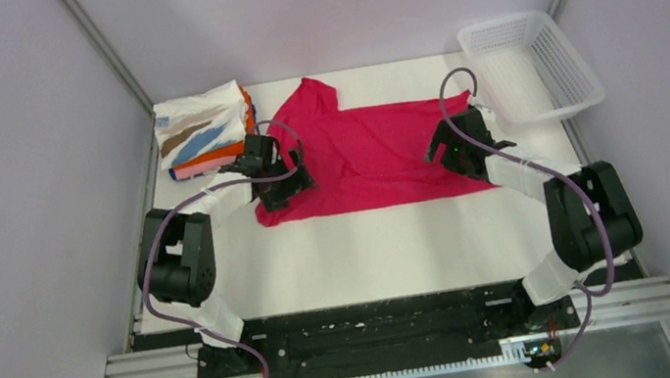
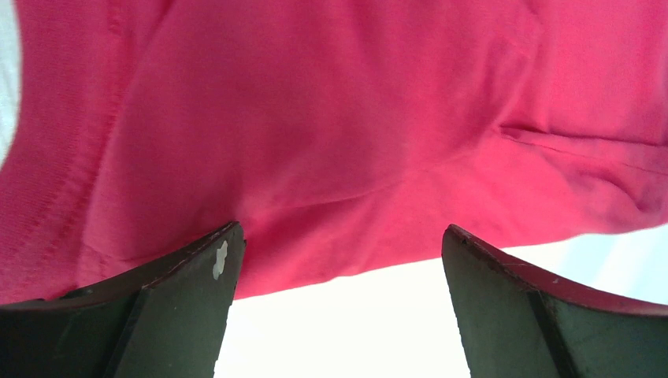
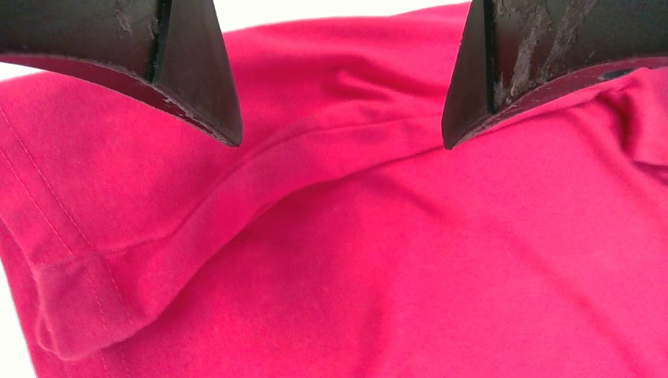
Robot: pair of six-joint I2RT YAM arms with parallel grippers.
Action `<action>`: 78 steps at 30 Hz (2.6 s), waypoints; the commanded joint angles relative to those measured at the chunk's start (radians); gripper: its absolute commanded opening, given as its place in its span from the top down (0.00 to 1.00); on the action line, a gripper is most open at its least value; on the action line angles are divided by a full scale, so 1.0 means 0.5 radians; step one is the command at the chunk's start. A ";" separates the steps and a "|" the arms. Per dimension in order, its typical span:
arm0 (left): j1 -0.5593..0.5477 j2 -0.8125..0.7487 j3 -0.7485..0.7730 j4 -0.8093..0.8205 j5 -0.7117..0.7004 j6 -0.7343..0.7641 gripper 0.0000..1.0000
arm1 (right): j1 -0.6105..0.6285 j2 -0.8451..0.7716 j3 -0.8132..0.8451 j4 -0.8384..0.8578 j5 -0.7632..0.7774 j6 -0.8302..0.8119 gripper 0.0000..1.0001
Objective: Fold and stack the t-shirts
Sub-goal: Fold the flattened tshirt in 1/3 of the way, then grab the side of the flattened tshirt furthest away from the robot with both arms
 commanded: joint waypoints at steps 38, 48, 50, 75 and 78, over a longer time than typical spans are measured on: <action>-0.305 -1.930 -1.329 -0.629 -0.555 -0.686 0.01 | 0.404 -1.356 -0.863 -0.695 0.162 0.351 0.01; -0.305 -1.590 -0.870 -0.597 -0.667 -0.481 0.01 | 0.318 -1.190 -0.570 -0.873 0.508 0.252 0.01; -0.306 -1.552 -0.726 -0.605 -0.734 -0.370 0.01 | 0.270 -1.174 -0.532 -0.878 0.509 0.219 0.01; -0.187 1.254 2.447 -1.017 -1.165 0.495 0.09 | 0.223 -0.652 -0.261 -0.237 0.971 -0.182 0.01; -0.181 1.338 2.407 -0.879 -1.184 0.493 0.12 | 0.215 -0.581 -0.243 -0.210 1.003 -0.200 0.01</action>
